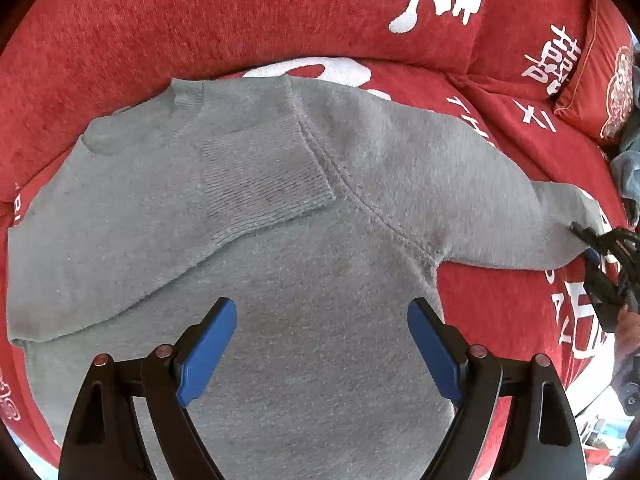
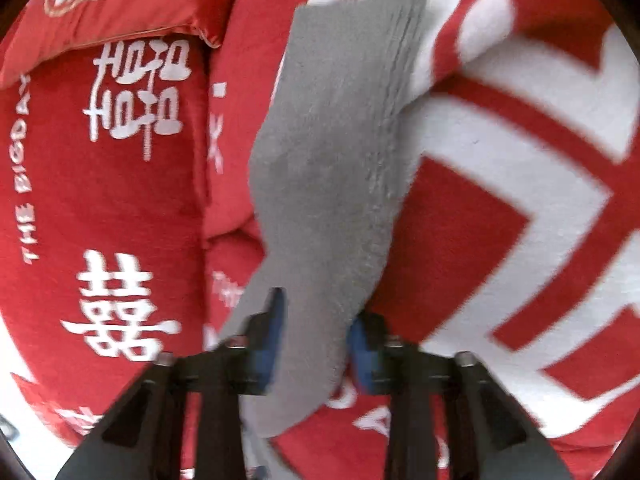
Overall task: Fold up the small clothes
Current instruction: 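Grasp the cuff of the other sleeve with the right tool, then fold the held sleeve across the body and open the right tool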
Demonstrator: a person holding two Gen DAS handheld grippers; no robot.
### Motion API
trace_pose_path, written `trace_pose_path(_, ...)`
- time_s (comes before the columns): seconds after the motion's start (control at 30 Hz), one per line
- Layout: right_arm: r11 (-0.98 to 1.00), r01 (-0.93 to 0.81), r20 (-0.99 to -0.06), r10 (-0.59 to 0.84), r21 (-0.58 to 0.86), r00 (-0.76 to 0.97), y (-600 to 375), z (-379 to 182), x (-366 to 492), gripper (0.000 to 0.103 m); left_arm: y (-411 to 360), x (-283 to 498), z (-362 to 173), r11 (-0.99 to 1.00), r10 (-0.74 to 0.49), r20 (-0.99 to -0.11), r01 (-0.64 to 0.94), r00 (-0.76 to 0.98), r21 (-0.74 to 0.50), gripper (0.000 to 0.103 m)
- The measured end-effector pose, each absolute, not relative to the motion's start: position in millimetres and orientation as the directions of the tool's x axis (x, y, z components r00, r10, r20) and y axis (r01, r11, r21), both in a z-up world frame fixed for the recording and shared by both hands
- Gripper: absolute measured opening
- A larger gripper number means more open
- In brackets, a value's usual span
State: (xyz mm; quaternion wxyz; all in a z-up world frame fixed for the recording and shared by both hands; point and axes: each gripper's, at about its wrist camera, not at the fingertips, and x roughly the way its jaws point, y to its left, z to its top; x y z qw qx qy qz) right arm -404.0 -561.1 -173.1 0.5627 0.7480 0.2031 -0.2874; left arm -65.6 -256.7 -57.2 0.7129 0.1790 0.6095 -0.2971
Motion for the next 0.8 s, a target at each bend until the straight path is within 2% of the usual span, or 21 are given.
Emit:
trace_pose_path(0.27,-0.232,0.417,-0.416,0.056,0.879,0.908,-549.4,-143.8,-357.5,0.007,-234.7,-50.0,-42.8,0.783,-0.226,-0.968,0.611,0.105,-0.116,0.087)
trace_pose_path(0.47,-0.125,0.32,-0.298,0.166,0.939,0.94,-527.1,-104.1,-290.5,0.007,-199.6,-26.5,-32.5,0.825,-0.227,-0.963,0.554,0.143,-0.112,0.087)
trace_pose_path(0.57,-0.032,0.315,-0.298,0.246,0.949,0.922,-508.2,-83.8,-246.9,0.007,-175.4,-15.5,-28.6,0.847,-0.22,-0.961,0.521,0.165,-0.104,0.087)
trace_pose_path(0.8,0.294,0.327,-0.428,0.415,0.898,0.803,-436.1,-40.3,-137.0,0.007,-111.8,6.3,-29.2,0.906,-0.182,-0.963,0.415,0.198,-0.086,0.087)
